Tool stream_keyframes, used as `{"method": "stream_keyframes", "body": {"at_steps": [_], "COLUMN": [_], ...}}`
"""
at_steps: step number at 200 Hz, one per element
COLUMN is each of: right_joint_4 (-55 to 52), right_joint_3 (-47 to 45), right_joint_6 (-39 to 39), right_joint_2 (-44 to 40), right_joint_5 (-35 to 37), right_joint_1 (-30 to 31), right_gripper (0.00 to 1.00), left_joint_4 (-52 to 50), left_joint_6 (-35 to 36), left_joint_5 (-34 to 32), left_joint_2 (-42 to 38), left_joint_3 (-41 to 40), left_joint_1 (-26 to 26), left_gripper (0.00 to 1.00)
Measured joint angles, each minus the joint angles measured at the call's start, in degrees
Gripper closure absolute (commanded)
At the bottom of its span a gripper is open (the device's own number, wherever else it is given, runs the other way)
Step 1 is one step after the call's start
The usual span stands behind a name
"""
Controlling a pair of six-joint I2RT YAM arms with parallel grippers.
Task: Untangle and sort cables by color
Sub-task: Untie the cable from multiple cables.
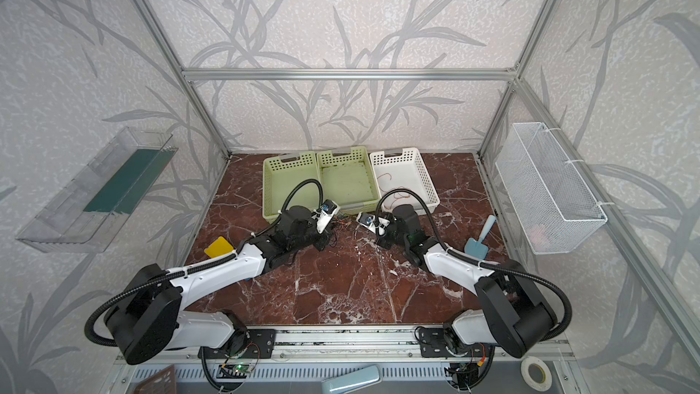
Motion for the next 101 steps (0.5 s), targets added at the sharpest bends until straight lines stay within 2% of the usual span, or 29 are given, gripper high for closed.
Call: {"method": "stream_keyframes", "body": {"at_steps": [53,85,101], "right_joint_4": [-5.4,-9.4,-11.3], "right_joint_3": [-1.2,-1.5,-1.5], "right_joint_6": [1.5,2.0,0.8], "right_joint_2": [-13.1,-15.8,-16.0], "right_joint_5": [0.7,0.7,-1.6], "right_joint_1": [-3.4,-4.7,-5.2], "right_gripper": [1.00,1.00,1.00], "left_joint_4": [6.1,7.9,7.8], "left_joint_6": [-0.1,-0.8,-1.4], "left_joint_5": [3.5,5.3,5.9], "left_joint_2": [2.6,4.8,6.2], "left_joint_3": [0.3,1.0,1.2], "left_joint_1": [-1.2,-1.6,-1.6], "left_gripper": [1.00,1.00,1.00]}}
